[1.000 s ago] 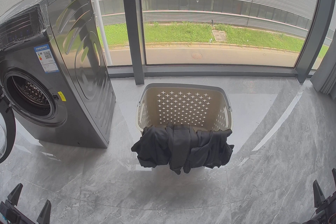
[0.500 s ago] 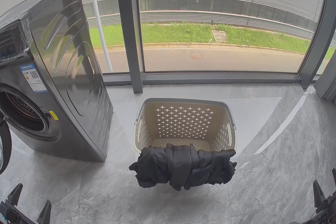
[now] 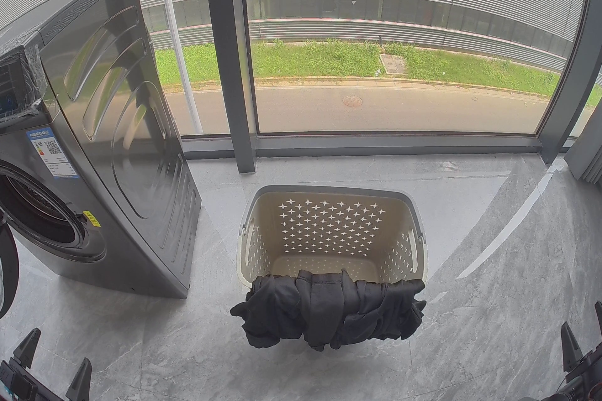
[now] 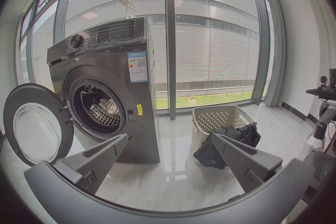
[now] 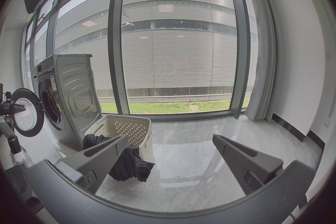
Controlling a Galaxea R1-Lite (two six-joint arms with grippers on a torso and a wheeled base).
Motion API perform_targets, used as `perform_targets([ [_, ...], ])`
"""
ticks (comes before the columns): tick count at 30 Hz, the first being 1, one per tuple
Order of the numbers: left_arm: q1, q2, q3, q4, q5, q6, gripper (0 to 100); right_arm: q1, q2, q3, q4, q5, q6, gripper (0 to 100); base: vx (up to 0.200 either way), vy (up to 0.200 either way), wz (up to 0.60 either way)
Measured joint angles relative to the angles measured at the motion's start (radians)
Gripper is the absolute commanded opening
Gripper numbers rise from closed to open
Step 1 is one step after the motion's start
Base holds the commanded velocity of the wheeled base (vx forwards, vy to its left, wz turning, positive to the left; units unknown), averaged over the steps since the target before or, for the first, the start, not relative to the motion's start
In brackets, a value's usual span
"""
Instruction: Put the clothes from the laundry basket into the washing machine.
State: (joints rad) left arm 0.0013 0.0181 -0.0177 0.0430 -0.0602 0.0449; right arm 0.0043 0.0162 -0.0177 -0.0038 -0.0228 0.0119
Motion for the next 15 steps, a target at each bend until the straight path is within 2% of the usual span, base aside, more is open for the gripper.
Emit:
perform_targets([
  [10,0.0,0.0,0.0,0.0,0.0,-0.002,100,0.0,0.0,0.0,0.0,0.0,-0.004,100,0.0,0.0,0.0],
  [13,0.0,0.0,0.0,0.0,-0.001,-0.001,100,0.0,0.0,0.0,0.0,0.0,-0.005,100,-0.2,0.0,0.0],
  [15,0.0,0.0,0.0,0.0,0.0,-0.001,100,-0.001,0.0,0.0,0.0,0.0,-0.006,100,0.0,0.0,0.0],
])
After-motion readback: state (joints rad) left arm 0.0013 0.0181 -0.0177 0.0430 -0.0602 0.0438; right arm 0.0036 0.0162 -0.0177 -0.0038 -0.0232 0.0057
